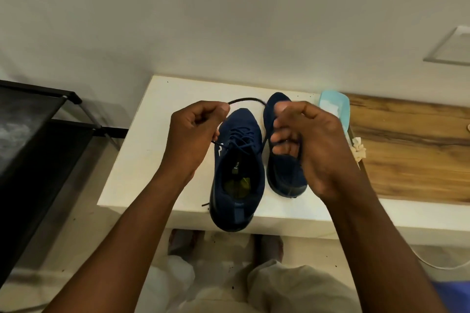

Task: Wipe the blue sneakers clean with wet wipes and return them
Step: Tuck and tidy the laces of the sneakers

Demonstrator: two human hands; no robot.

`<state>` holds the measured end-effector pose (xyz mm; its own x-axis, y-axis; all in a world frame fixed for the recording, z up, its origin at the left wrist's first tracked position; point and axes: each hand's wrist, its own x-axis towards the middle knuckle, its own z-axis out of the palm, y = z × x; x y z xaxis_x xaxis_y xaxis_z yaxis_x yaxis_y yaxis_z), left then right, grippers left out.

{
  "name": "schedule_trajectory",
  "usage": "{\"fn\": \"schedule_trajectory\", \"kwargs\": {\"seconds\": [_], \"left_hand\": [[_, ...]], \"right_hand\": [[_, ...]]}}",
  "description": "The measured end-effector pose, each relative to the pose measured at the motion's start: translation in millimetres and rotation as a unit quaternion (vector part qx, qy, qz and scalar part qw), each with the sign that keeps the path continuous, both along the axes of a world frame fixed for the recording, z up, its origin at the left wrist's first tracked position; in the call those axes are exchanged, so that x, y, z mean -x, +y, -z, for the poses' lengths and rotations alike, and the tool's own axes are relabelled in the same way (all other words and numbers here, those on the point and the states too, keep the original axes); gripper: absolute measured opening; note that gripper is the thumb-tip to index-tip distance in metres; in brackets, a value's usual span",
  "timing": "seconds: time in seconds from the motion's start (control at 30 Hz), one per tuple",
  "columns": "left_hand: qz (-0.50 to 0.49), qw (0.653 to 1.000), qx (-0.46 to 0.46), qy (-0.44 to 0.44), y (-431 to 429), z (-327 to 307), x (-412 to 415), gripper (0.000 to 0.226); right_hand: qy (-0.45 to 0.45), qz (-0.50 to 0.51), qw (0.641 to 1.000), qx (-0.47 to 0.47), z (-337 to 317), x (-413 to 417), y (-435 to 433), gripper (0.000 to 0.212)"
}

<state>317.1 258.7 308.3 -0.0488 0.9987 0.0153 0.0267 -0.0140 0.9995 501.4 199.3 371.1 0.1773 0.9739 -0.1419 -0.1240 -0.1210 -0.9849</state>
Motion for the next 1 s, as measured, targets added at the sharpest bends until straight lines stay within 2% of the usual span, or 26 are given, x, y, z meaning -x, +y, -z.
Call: {"fn": "schedule_trajectory", "kwargs": {"seconds": [0.1,0.23,0.33,0.4,0.47,0.53,0.63,0.7,0.77,0.83,0.9,0.97,1.0], "left_hand": [[-0.033,0.999,-0.002,-0.009,0,-5,-1,0.009],[-0.007,1.000,-0.007,-0.003,-2,-13,-2,0.011],[0.140,0.990,-0.029,0.008,-6,-22,-4,0.026],[0.224,0.973,-0.041,0.045,-10,-25,-7,0.027],[0.229,0.969,-0.052,0.082,-12,-26,-10,0.023],[0.201,0.976,-0.051,0.069,-12,-26,-10,0.015],[0.182,0.983,-0.021,0.033,-10,-30,-7,0.012],[0.200,0.980,0.014,0.012,-10,-32,-7,0.009],[0.196,0.979,0.051,-0.011,-8,-30,-9,0.013],[0.167,0.983,0.071,-0.016,-6,-26,-10,0.015],[0.140,0.987,0.082,-0.019,-4,-24,-9,0.013],[0.131,0.986,0.088,-0.047,-4,-23,-9,0.011],[0.132,0.985,0.089,-0.064,-3,-22,-8,0.010]], "right_hand": [[0.058,0.022,0.997,-0.055,-2,6,1,0.020],[0.026,-0.022,0.995,-0.098,-4,14,0,0.026],[-0.042,-0.058,0.991,-0.116,-6,22,4,0.038],[-0.114,-0.065,0.982,-0.137,-2,29,6,0.046],[-0.232,-0.050,0.956,-0.176,5,32,8,0.047],[-0.284,-0.022,0.937,-0.200,12,30,10,0.044],[-0.239,-0.012,0.959,-0.154,19,24,13,0.045],[-0.184,-0.068,0.976,-0.098,24,22,14,0.041],[-0.161,-0.112,0.978,-0.071,31,22,14,0.030],[-0.225,-0.072,0.965,-0.110,39,21,15,0.021],[-0.277,0.018,0.949,-0.150,39,20,15,0.010],[-0.249,0.072,0.948,-0.185,33,21,13,0.005],[-0.211,0.054,0.958,-0.189,28,22,12,0.005]]}}
